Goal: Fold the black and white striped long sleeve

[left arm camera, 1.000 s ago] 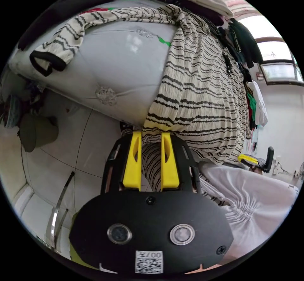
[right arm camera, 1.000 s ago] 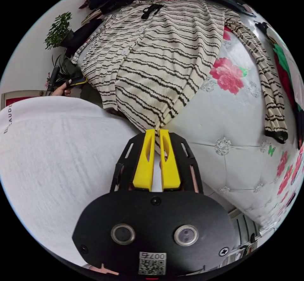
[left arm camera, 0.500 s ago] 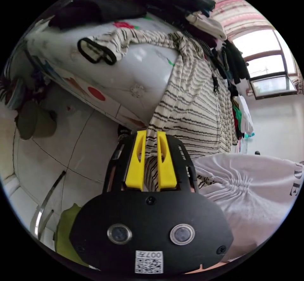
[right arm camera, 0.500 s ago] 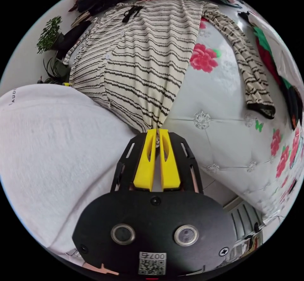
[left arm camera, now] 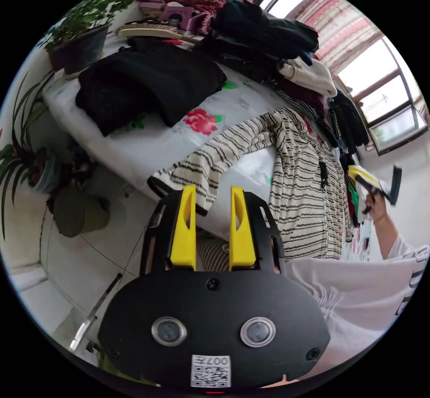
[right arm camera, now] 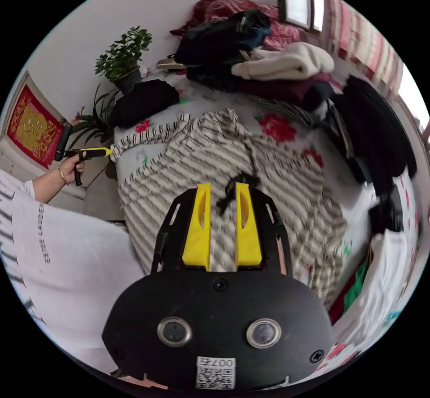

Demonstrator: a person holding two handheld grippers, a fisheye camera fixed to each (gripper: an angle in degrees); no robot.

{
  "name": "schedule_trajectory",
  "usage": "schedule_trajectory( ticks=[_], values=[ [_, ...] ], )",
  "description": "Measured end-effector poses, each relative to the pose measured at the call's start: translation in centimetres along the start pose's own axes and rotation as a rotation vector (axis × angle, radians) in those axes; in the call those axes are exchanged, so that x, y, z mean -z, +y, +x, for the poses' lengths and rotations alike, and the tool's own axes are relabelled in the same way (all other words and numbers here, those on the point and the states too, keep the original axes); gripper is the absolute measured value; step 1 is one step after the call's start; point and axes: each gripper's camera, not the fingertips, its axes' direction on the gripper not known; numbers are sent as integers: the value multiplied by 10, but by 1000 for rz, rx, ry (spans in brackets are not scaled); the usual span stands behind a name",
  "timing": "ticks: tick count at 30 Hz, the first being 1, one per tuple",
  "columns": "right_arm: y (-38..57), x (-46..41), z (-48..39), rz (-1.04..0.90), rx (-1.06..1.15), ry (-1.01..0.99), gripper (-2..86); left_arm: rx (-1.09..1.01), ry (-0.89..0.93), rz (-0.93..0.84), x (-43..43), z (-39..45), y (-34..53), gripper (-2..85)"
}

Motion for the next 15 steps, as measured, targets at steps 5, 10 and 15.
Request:
schedule_trajectory(
  ticks=[5,10,15],
  values=[
    [-112,-73,-3,-77,37,62,52,-111,-49,-29,-9,12,-29,109],
    [-167,-148,18,-268,-30,111,31,-46,-129,-55,-23,7,-43,22],
    [-210,-123,47,-220,-30,279,18,62,-7,-1,7,-29,-59,-2]
  ],
)
